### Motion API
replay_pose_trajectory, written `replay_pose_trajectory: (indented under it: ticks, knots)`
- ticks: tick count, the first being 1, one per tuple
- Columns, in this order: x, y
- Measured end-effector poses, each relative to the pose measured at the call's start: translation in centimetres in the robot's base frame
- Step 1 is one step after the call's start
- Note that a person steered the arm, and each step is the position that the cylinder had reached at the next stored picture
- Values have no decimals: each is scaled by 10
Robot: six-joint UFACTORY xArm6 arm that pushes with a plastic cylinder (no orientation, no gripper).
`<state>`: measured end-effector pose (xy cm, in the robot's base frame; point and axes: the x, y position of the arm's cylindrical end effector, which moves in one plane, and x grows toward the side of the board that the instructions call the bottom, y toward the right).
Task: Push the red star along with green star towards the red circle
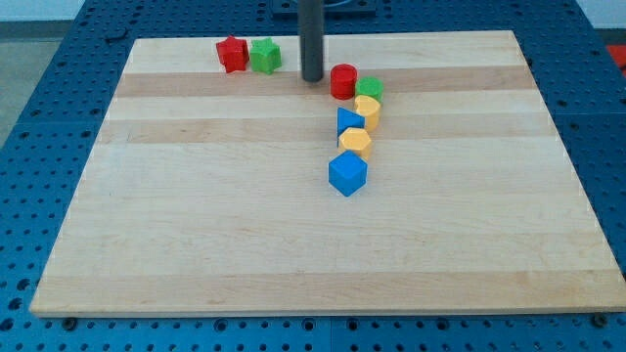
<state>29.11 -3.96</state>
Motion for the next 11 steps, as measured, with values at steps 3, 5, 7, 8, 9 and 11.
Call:
replay_pose_trajectory:
  ticks: [3, 5, 7, 8, 9, 11]
  knots:
    - [-9, -183]
    - [-92, -209]
    - [-82, -173]
    - [-71, -150]
    - [-67, -112]
    - [-67, -16]
